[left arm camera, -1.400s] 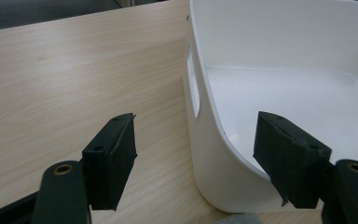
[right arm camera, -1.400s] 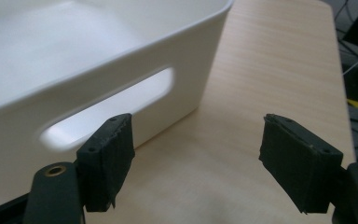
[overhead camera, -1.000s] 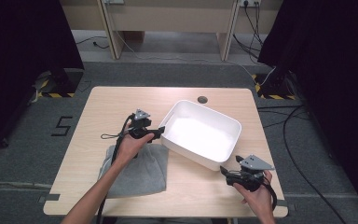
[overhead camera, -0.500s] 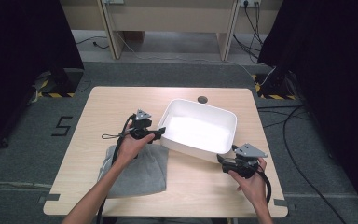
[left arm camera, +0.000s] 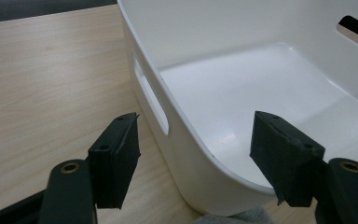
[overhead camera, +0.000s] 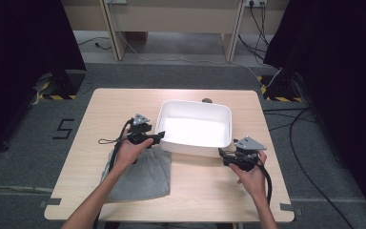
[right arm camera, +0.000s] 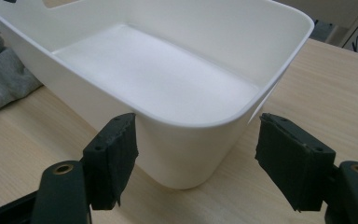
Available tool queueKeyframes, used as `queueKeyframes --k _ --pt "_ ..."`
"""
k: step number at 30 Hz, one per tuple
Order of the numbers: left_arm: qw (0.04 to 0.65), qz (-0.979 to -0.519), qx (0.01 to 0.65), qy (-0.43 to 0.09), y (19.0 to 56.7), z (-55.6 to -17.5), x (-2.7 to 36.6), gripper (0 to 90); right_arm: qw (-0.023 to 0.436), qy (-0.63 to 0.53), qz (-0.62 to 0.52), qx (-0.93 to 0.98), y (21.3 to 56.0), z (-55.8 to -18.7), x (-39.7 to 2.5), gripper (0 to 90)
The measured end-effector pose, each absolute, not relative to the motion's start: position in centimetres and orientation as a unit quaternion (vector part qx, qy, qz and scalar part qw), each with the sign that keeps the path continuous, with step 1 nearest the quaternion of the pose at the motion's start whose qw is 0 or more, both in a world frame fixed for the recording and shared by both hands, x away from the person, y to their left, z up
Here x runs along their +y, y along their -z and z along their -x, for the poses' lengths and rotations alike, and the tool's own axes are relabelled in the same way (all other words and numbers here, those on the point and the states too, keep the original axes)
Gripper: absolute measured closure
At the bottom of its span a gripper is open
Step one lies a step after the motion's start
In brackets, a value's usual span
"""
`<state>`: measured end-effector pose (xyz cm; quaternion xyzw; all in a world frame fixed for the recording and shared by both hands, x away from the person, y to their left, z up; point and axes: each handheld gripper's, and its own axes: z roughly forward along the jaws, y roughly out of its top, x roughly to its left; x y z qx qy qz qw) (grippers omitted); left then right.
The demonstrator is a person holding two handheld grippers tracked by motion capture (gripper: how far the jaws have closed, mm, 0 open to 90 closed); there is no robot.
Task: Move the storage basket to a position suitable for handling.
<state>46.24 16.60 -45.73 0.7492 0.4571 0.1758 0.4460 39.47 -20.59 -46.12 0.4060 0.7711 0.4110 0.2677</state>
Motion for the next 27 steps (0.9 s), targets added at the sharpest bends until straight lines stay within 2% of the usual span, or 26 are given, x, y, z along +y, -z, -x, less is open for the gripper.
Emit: queueKeyframes --k 16,27 --pt "0.449 -0.747 0.458 -0.174 45.8 -46.0 16.7 33.1 0.274 -0.405 -0.409 0.77 46.1 -40.8 -20.0 30.9" --pt "0.455 -0.743 0.455 -0.182 45.4 -45.5 17.1 31.8 0.282 -0.416 -0.402 0.765 45.0 -38.9 -20.0 29.8"
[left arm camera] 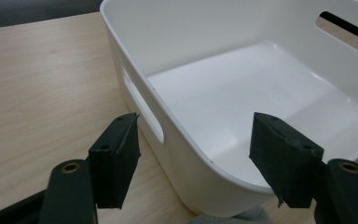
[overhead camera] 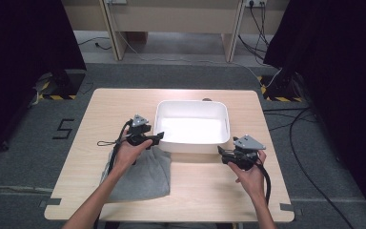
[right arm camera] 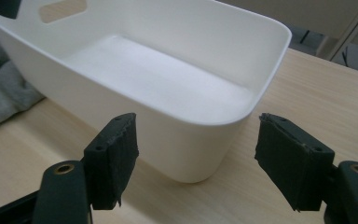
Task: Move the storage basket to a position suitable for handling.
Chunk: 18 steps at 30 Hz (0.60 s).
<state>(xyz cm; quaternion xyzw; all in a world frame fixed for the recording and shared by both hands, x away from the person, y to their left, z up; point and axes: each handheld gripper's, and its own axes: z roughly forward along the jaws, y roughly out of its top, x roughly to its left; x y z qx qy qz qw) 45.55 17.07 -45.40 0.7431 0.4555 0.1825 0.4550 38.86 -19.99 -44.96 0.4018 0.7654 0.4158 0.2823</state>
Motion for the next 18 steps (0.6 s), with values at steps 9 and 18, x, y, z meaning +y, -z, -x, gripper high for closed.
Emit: queueKeyframes --k 9,18 --pt "0.478 -0.725 0.462 -0.181 44.5 -42.8 20.2 27.1 0.25 -0.443 -0.382 0.772 44.5 -36.5 -19.1 29.7" --pt "0.46 -0.726 0.468 -0.208 45.3 -39.3 24.2 26.4 0.231 -0.448 -0.359 0.785 44.7 -36.0 -17.2 29.6"
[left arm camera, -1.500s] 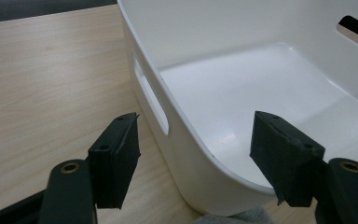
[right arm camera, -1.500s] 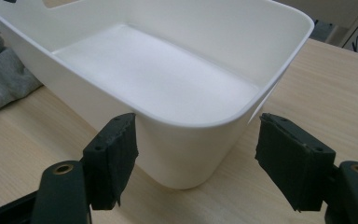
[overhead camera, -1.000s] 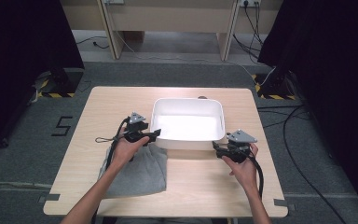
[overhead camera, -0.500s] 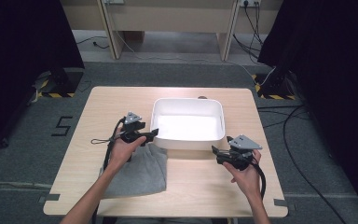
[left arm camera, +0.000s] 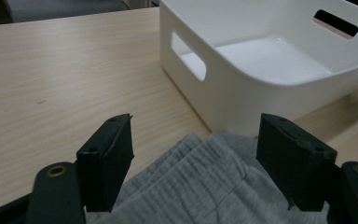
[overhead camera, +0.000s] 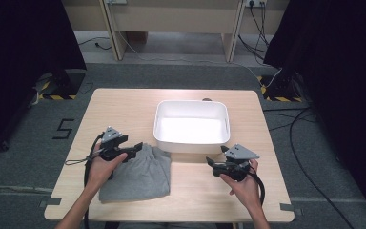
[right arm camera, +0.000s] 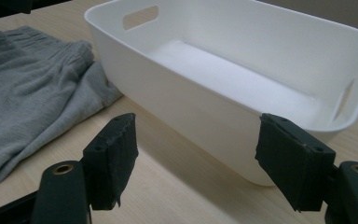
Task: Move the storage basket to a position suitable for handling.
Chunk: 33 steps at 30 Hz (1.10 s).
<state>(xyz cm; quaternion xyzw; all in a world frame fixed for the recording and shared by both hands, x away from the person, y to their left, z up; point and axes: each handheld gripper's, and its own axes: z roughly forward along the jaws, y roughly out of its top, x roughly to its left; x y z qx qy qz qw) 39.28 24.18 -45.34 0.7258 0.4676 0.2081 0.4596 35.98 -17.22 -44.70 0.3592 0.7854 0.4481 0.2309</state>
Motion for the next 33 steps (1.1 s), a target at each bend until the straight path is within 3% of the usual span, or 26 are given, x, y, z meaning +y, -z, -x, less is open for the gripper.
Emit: queueKeyframes --k 14,33 --pt "0.435 -0.733 0.481 -0.207 48.7 -35.4 27.5 25.8 0.217 -0.446 -0.329 0.804 45.1 -35.9 -14.2 29.7" --pt "0.382 -0.764 0.477 -0.206 51.7 -33.6 28.0 26.6 0.183 -0.43 -0.269 0.842 46.5 -37.1 -7.7 29.6"
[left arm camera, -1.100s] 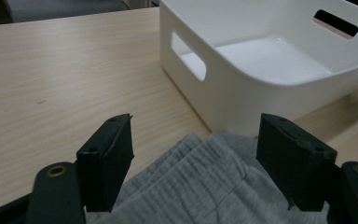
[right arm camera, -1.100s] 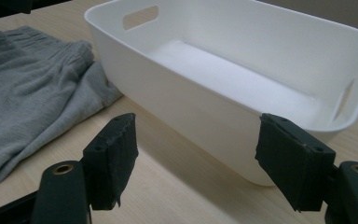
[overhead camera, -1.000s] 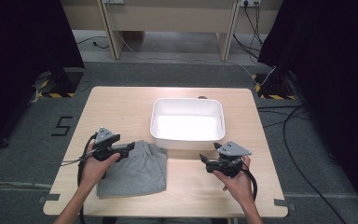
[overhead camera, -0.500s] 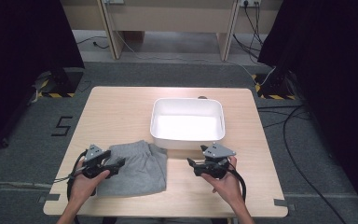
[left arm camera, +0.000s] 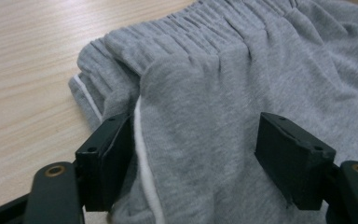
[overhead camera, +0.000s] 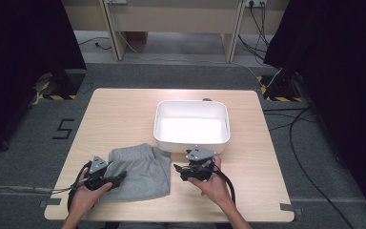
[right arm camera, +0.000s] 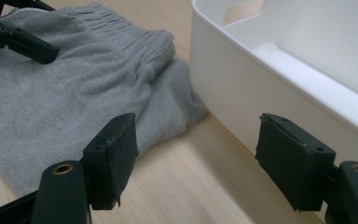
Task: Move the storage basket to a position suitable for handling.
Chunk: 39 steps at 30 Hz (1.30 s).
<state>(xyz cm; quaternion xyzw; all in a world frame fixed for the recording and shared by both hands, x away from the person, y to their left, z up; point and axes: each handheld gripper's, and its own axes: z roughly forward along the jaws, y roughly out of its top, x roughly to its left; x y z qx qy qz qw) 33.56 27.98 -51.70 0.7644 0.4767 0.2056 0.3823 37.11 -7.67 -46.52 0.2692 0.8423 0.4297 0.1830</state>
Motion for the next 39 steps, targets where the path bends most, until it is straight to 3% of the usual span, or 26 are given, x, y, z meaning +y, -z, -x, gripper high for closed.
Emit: queueKeyframes --k 17,39 --pt "0.381 -0.775 0.464 -0.198 51.9 -31.9 27.3 29.6 0.128 -0.394 -0.228 0.881 50.2 -38.0 -0.7 29.6" --pt "0.39 -0.798 0.42 -0.186 51.9 -28.8 24.0 32.0 0.124 -0.403 -0.248 0.872 49.7 -37.1 -2.7 24.6"
